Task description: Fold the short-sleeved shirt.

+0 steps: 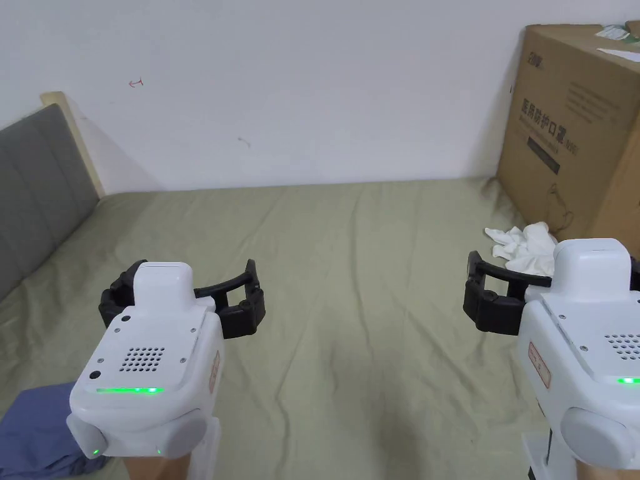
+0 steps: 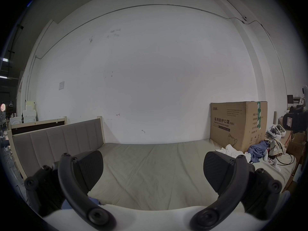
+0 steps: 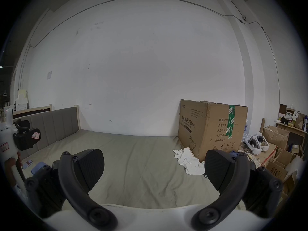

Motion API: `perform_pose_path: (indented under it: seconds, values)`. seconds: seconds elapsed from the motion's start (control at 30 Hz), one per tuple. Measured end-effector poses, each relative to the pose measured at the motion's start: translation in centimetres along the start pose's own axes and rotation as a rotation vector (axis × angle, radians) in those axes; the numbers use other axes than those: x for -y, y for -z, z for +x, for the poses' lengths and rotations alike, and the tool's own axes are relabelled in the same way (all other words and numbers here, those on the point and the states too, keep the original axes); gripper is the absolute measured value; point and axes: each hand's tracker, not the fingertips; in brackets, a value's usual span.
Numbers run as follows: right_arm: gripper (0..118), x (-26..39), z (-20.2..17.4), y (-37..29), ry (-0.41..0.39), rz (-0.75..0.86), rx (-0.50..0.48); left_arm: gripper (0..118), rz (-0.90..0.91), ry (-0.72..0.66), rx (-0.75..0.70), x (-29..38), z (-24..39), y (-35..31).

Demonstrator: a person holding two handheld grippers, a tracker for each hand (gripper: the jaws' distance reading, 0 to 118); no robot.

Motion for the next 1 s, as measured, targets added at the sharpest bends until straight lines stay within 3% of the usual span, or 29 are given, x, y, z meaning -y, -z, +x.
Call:
perform_pose_path:
  seconds: [0.23, 0.4, 0.5, 0.57, 0.67, 0.8, 1.0]
  values:
    - [118, 0.2, -0.2, 0.3, 0.000, -0.017, -0.005, 118, -0.004, 0.004, -0.001, 0.1, -0.2, 0.0]
    - [118, 0.5, -1.5, 0.9, 0.016, -0.116, 0.133, 118, -0.016, -0.008, 0.007, 0.4, -0.3, 0.1]
    - [118, 0.3, -1.6, 1.3, 0.103, -0.221, 0.074, 118, -0.017, -0.012, 0.011, 0.4, -0.3, 0.0]
    - [118, -0.3, -1.6, 1.6, 0.204, -0.349, 0.040, 118, -0.017, -0.015, 0.016, 0.4, -0.3, 0.0]
    - [118, -1.4, -1.6, 1.8, 0.276, -0.506, 0.080, 118, -0.018, -0.015, 0.024, 0.4, -0.4, 0.1]
    - [118, -2.8, -2.1, 1.9, 0.245, -0.622, 0.123, 118, -0.015, -0.018, 0.027, 0.3, -0.6, 0.0]
    - [118, -2.6, -2.0, 2.0, 0.265, -0.594, 0.112, 118, -0.014, -0.012, 0.024, 0.3, -0.7, -0.1]
